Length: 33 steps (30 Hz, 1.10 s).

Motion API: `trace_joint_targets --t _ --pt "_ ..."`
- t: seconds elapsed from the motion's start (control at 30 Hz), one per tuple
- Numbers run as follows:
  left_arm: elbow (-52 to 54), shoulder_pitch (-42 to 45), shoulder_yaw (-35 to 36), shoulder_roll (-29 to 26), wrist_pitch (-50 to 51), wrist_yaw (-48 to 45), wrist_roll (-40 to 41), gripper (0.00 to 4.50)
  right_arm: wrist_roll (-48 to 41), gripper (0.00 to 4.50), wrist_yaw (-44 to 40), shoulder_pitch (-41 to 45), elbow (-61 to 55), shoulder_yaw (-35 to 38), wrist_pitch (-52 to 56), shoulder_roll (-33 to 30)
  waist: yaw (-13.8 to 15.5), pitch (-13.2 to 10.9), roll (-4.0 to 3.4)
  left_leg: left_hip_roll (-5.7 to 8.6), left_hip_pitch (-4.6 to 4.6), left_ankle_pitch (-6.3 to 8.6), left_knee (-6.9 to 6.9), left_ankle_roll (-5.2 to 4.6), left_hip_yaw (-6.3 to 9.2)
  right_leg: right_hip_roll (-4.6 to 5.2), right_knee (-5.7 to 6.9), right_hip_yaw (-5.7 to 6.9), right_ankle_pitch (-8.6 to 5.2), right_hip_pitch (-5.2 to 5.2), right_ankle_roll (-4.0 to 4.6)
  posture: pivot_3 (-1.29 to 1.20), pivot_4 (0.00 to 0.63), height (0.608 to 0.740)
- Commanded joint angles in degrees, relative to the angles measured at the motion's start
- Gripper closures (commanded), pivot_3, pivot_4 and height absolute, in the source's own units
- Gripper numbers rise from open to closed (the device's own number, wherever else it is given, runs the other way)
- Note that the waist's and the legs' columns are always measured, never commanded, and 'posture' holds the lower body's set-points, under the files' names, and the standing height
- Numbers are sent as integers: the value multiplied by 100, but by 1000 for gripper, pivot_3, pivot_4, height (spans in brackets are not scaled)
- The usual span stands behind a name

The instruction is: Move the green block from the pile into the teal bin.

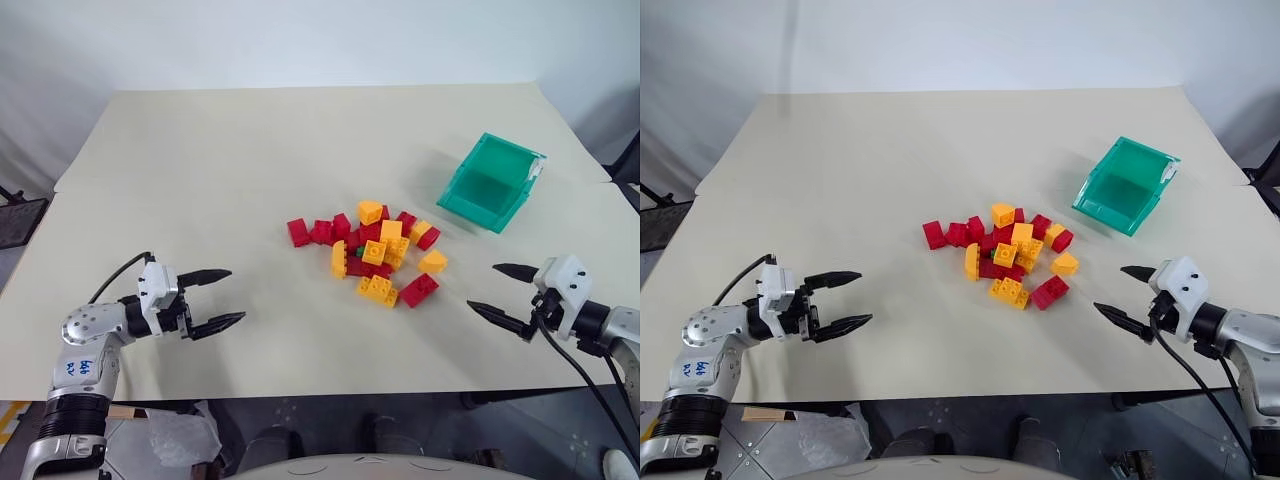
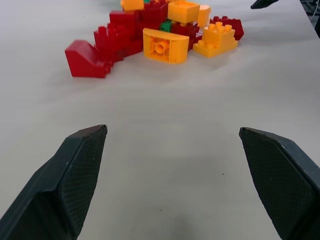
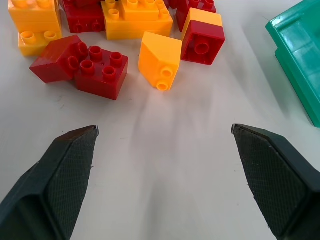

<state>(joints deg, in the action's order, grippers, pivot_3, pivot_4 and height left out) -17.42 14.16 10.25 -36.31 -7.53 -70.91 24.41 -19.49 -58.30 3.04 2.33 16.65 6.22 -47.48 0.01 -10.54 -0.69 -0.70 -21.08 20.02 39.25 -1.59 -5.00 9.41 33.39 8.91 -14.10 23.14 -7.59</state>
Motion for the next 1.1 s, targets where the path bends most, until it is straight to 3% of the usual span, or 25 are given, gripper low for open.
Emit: trace_joint_targets --t 0.03,0.13,0.33,0.43,0.5,0.6,0.7,0.97,1.1 --pt "-118 152 125 -18 -34 135 12 0 -74 28 45 4 -123 172 -49 -53 -2 0 0 0 0 0 1 0 0 0 0 0 0 0 0 0 150 740" --pt "-16 202 30 -93 688 550 -37 0 -77 28 97 17 -153 164 3 -46 -5 0 0 1 0 0 1 0 -1 0 3 -1 0 0 0 0 150 740" --pt "344 152 -67 -67 768 505 -15 0 48 28 410 7 -607 -17 544 -134 -1 0 0 0 -1 0 2 0 -3 0 6 -4 0 6 0 0 150 740" --pt "340 304 -78 -28 735 278 100 0 -7 28 395 0 -1032 -201 1269 -355 2 0 0 1 -3 0 3 0 -11 1 11 -14 0 15 0 0 150 740" --pt "289 445 -76 20 704 240 124 0 -497 28 553 119 -1533 -133 1956 -277 8 1 3 -1 -8 0 5 0 -13 0 14 -15 0 20 0 0 150 740" --pt "396 557 -72 91 818 257 197 0 -1613 628 891 377 -2280 61 3451 -188 7 1 3 -2 -10 0 14 0 -12 1 21 -18 2 23 4 0 150 740" --pt "521 635 -145 144 815 52 286 0 -2130 1741 1527 775 -3126 -98 3996 144 -4 1 3 -5 -9 0 18 0 25 1 21 -22 4 25 7 0 150 740" --pt "492 768 -196 186 819 -306 403 0 -1763 4431 2609 1487 -3522 -1309 4234 1127 23 2 7 0 -22 4 31 -4 23 1 28 -26 5 35 9 0 150 740" --pt "516 813 -178 229 829 -411 471 0 -1389 4475 2844 1857 -3218 -1946 4194 1569 -15 2 7 3 -24 9 40 -9 13 0 31 -26 5 39 8 0 150 740"
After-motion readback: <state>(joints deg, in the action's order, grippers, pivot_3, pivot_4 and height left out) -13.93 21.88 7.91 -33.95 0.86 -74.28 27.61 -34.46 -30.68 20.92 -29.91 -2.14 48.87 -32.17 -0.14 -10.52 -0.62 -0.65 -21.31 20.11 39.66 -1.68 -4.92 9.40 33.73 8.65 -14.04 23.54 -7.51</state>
